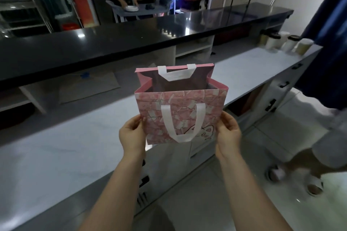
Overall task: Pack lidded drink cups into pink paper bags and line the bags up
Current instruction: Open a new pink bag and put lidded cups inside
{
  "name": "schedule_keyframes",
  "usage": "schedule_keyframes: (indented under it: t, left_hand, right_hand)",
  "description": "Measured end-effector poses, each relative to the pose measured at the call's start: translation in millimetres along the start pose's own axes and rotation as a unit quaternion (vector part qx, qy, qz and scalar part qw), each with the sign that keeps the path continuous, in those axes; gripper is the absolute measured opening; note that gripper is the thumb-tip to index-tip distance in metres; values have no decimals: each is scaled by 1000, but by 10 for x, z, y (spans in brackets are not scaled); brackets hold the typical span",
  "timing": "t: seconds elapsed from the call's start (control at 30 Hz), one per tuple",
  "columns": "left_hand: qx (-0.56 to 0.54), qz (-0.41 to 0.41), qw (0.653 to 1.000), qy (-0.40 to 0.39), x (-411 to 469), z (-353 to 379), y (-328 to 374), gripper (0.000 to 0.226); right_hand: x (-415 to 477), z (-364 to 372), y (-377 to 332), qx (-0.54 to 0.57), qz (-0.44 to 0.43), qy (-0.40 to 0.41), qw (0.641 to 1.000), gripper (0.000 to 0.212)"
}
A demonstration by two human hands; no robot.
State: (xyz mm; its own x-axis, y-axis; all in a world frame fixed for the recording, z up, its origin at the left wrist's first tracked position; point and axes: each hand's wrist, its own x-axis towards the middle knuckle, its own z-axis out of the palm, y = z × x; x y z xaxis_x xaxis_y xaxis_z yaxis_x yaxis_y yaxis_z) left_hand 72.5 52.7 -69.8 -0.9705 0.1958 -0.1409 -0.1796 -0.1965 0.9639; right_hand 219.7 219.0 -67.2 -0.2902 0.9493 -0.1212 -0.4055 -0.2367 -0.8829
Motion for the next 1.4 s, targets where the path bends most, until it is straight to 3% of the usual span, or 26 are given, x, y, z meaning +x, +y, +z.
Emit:
schedule_keyframes:
  t: [0.1,0.3,0.67,1.0,1.4]
  left_hand:
    - [11,7,1000,-14,-79,625,-114,36]
    - [45,-11,999,-27,-83,1599,-370,19]
    - [17,-38,998,-46,837,3532,-822,19]
    - [-38,-60,991,-110,2095,5717,-1096,20]
    - [-20,-40,998,-44,2671,7436,-1704,24]
  right_hand:
    - [488,-301,-227,5,0,18,1000,17]
    - [1382,-711,-461,19,9,48,999,18]
    - [3343,-797,-727,5,-37,56,998,14]
    - [5559,-612,-1287,-97,-66,15,993,28]
    - [7649,-828,-1392,-170,-38,-44,984,59]
